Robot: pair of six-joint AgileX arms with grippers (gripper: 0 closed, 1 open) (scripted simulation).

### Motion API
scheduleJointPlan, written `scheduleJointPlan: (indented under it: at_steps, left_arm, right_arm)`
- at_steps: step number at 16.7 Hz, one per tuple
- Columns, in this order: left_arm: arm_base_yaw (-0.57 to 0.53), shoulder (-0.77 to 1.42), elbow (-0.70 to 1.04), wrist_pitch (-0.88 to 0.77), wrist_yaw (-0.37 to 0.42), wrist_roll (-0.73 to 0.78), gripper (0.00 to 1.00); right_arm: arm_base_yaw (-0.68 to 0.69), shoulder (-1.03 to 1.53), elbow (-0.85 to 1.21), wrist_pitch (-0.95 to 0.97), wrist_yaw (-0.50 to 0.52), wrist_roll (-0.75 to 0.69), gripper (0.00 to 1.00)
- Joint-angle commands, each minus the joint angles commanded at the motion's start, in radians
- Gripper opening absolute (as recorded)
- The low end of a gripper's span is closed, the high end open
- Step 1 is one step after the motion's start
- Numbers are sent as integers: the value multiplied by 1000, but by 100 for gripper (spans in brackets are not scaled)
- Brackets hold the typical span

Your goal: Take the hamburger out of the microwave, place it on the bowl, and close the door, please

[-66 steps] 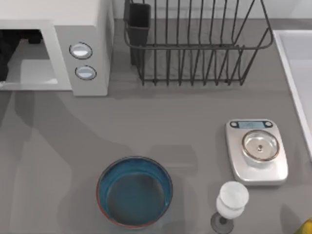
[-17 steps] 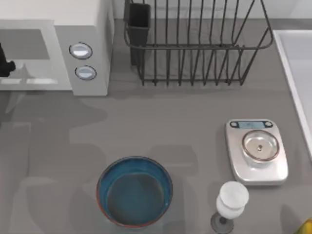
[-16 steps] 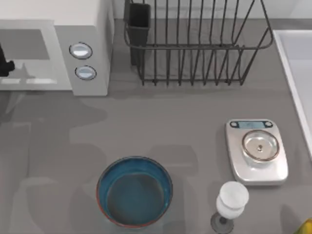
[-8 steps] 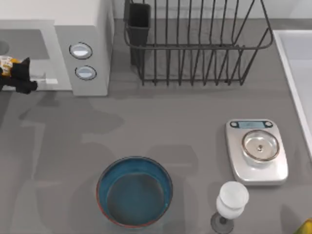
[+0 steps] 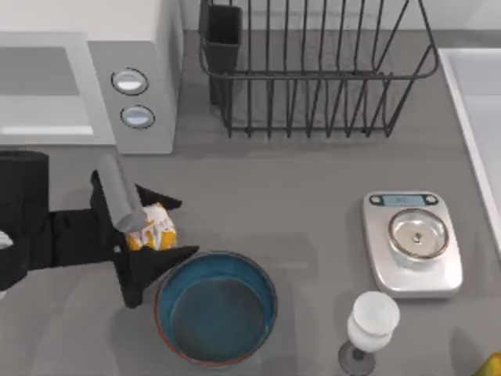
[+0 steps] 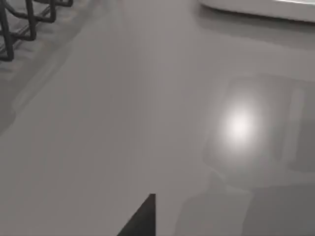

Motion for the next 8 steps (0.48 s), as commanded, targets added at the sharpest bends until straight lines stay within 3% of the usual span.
scheduleJointPlan:
  at_steps: [4,8]
  left_arm:
    - [-107,-64,-88,-104,157,149,0]
    - [-119,-73,-99,-116,172,164,0]
  right_arm:
    - [0,0,0,0,0,0,100]
    - [0,0,0,0,0,0,100]
